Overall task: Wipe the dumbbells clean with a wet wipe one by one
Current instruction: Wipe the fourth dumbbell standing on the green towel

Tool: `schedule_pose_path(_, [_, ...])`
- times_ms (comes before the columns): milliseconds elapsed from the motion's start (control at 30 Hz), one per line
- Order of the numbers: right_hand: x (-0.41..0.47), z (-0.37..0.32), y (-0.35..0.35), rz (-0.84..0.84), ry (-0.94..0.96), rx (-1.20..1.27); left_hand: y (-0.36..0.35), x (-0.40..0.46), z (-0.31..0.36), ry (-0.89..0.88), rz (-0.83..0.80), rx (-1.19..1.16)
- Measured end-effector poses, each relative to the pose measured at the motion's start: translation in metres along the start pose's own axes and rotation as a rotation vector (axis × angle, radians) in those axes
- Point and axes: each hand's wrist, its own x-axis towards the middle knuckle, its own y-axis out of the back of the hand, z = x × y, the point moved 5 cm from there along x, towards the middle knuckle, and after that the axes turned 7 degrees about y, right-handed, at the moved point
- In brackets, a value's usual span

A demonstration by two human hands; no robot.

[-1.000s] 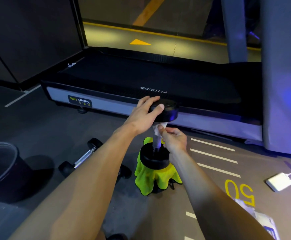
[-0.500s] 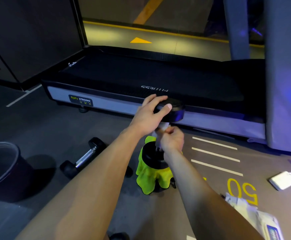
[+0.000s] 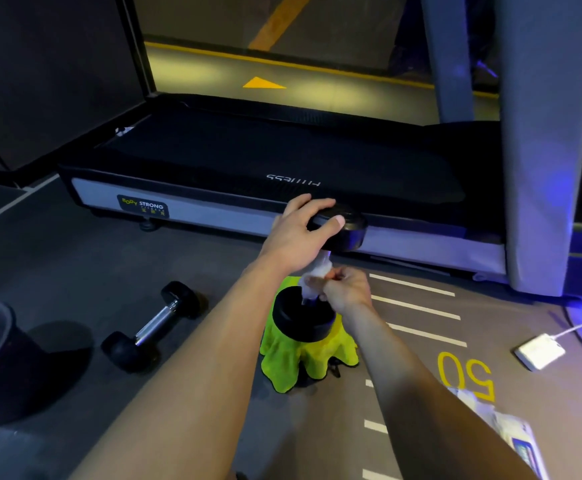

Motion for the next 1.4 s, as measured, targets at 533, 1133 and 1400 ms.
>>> schedule_pose_path(533, [-0.023, -0.023, 0.041, -0.17, -0.047, -0.499, 0.014, -0.033, -0.006, -0.045, 0.021, -0.042])
schedule_pose_path(1133, [-0.009, 0.012, 0.0, -0.165, -0.159, -0.241, 0.019, -0.029, 0.008, 0.038, -0.086, -0.163])
schedule_pose_path(1400, [-0.009, -0.018, -0.007, -0.091, -0.061, 0.226, 0.03, -0.023, 0.007, 0.099, -0.059, -0.134])
